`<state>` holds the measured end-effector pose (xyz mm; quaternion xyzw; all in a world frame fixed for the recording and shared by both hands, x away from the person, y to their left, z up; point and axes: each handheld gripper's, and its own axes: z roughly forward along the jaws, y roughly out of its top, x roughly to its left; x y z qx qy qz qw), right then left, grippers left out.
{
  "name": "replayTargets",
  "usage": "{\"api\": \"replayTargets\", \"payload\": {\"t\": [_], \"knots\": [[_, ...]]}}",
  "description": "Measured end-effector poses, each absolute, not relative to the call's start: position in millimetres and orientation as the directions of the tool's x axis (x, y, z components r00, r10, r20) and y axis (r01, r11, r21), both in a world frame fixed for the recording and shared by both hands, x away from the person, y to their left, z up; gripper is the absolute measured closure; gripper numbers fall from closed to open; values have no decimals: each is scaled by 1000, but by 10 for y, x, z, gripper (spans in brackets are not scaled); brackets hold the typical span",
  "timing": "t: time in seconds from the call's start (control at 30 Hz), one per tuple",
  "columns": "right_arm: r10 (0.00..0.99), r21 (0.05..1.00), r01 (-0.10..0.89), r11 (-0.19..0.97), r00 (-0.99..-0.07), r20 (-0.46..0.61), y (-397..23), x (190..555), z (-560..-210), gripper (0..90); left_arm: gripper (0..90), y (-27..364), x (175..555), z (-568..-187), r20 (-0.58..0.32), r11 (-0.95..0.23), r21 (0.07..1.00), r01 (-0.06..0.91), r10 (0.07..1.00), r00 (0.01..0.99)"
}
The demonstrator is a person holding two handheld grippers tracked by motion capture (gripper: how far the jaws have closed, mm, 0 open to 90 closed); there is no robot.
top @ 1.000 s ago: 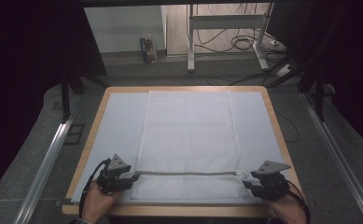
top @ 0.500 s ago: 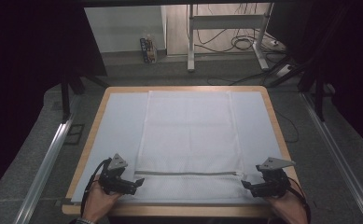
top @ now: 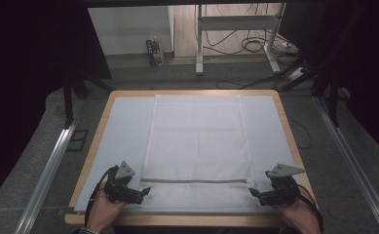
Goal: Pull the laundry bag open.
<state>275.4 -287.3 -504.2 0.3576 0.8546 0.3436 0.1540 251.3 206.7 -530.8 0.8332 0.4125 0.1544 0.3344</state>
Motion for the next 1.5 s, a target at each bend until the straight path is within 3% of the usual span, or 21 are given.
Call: {"api": "replayTargets", "payload": {"t": [0.6, 0.93, 1.13, 1.5], "knots": [[680, 652, 495, 575, -732, -43, -2769, 2903, -5156, 86, 1, 2037, 2524, -5331, 5, -464, 674, 574, 781, 625], [617, 634, 455, 625, -786, -44, -2741, 3011, -5231, 123, 1, 2013, 2528, -5342, 17, -480, 668, 568, 773, 634], [652, 592, 510, 624, -757, -36, -2665, 2950, -5175, 296, 1, 2003, 2516, -5336, 36, -494, 669, 556, 768, 640], [650, 611, 502, 612, -759, -28, -2643, 2847, -5152, 624, 1, 1982, 2516, -5339, 47, -506, 666, 549, 762, 646]]}}
